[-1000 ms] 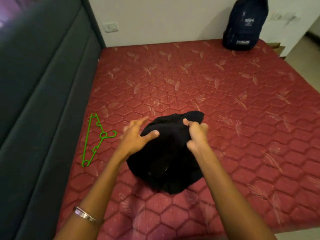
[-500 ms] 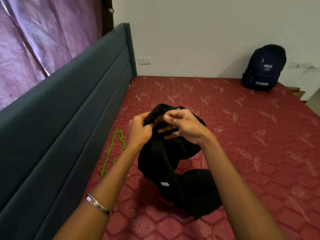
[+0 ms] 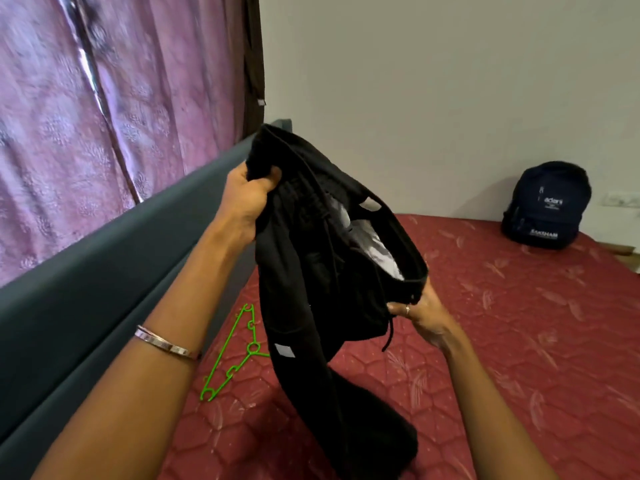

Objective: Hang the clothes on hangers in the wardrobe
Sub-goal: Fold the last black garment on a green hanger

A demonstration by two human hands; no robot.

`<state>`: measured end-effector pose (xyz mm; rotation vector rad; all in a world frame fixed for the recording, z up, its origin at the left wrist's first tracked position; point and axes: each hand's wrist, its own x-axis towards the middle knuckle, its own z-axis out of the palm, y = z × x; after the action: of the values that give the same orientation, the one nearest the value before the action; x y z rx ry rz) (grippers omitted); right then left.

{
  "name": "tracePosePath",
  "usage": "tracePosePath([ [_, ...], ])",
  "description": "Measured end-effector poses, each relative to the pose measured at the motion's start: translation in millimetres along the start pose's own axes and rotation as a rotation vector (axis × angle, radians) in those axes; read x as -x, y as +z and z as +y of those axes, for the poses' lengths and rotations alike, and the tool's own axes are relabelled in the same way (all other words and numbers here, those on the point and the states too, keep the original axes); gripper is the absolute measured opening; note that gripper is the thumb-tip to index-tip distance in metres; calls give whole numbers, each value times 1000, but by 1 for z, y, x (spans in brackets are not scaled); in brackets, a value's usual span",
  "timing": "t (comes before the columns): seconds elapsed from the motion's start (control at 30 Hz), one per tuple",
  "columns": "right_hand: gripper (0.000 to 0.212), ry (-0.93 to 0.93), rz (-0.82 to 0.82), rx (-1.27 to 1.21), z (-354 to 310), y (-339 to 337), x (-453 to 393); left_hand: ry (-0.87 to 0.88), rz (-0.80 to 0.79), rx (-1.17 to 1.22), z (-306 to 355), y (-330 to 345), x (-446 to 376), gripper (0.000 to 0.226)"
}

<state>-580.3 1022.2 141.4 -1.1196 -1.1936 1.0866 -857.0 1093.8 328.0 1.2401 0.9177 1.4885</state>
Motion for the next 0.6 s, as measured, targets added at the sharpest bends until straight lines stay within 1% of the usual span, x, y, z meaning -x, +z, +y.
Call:
tracePosePath([
  [0.03, 110, -62, 0, 10, -11, 4, -9, 30, 7, 11, 6, -4, -5, 13],
  [0.13, 53, -193, 239, -90, -64, 12, -38, 119, 3, -110, 20, -30, -14, 26],
  [0.17, 39, -234, 284, -131, -86, 15, -45, 136, -6, -176, 23, -40, -15, 30],
  [0.23, 26, -320, 342, -184, -129, 18, -61, 167, 16, -372, 27, -60, -18, 29],
  [0.3, 22, -408, 346, -155, -166, 19, -71, 176, 107, -531, 23, -73, -22, 29],
  [0.33, 23, -461, 323, -105, -183, 21, -74, 184, 156, -555, 22, -77, -22, 28],
  [0.4, 28, -546, 307, 49, -208, 22, -82, 191, 227, -506, 18, -81, -21, 23],
  [0.47, 39, -556, 324, 147, -222, 22, -83, 187, 286, -405, 17, -80, -16, 18],
  [0.53, 49, -505, 289, 133, -226, 19, -81, 228, 311, -345, 17, -77, -12, 15],
  [0.6, 57, -495, 213, 106, -227, 12, -76, 288, 304, -286, 21, -72, -9, 11],
])
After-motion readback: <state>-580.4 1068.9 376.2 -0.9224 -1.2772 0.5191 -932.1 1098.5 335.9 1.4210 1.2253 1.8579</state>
